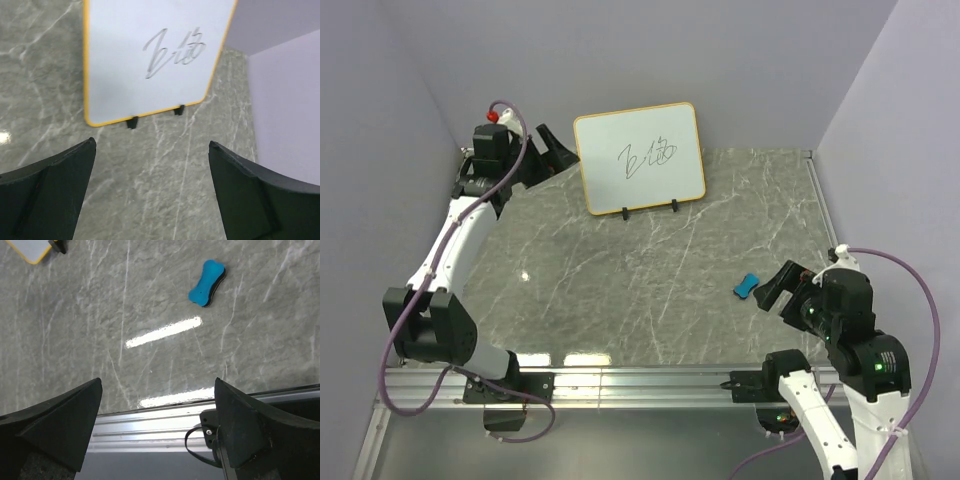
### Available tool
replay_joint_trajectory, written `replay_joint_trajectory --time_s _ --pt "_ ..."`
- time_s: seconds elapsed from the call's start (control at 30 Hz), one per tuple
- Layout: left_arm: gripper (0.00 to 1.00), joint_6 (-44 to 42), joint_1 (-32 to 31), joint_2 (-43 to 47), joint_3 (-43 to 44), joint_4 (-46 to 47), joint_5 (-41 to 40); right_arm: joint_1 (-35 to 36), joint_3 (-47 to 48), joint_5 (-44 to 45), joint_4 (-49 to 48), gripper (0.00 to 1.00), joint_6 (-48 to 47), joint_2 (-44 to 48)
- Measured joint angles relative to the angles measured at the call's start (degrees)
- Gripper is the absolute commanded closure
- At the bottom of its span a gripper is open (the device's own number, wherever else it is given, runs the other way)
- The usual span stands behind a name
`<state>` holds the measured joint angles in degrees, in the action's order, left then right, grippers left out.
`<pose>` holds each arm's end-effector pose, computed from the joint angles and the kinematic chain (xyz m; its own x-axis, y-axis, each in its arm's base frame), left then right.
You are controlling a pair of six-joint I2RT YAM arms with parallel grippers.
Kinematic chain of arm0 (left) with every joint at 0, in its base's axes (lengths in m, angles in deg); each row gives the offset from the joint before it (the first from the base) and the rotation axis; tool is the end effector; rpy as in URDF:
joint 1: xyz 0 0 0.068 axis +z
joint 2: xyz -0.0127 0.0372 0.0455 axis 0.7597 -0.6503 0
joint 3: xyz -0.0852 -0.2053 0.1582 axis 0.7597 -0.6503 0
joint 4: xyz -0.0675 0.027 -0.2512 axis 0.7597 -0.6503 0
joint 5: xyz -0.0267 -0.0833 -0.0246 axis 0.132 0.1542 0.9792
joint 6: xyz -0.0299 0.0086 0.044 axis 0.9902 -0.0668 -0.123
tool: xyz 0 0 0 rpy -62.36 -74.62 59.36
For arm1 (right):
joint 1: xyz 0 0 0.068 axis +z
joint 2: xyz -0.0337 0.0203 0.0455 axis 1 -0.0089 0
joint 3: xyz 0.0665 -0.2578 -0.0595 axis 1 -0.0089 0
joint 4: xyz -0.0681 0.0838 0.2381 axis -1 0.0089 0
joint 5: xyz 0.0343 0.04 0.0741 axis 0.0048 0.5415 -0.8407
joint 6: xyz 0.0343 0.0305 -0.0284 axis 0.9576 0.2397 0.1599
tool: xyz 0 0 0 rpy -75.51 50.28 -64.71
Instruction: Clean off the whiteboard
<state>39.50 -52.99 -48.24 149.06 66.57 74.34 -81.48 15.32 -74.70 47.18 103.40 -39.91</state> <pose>0.3444 -0.0345 0.3566 -0.5623 -0.5016 -0.6575 0.0844 0.7561 -0.6490 0.0438 0.0073 0.3457 -0.6121 0.4633 -0.6409 0.2012 0.8750 0.4403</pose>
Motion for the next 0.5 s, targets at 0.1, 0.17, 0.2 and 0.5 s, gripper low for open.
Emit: replay_joint_trajectory --time_s 0.1,0.17,0.2,0.5 --pt "0.01 0.09 -2.75 1.57 3.04 -2.78 -1.38 0.00 0.00 0.11 -0.22 0.00 -0.96 -0.87" --pt "0.00 0.11 -2.29 1.81 1.86 -2.36 2.58 0.00 -0.11 -0.52 -0.70 0.00 -0.92 -1.66" --pt "0.01 0.22 -1.66 0.72 1.36 -2.97 4.92 0.00 -0.44 -1.27 -1.27 0.00 -0.90 -2.40" --pt "0.01 2.91 -6.62 -1.68 -11.02 -9.79 1.38 0.00 -7.39 -2.69 -4.39 0.02 1.49 -14.27"
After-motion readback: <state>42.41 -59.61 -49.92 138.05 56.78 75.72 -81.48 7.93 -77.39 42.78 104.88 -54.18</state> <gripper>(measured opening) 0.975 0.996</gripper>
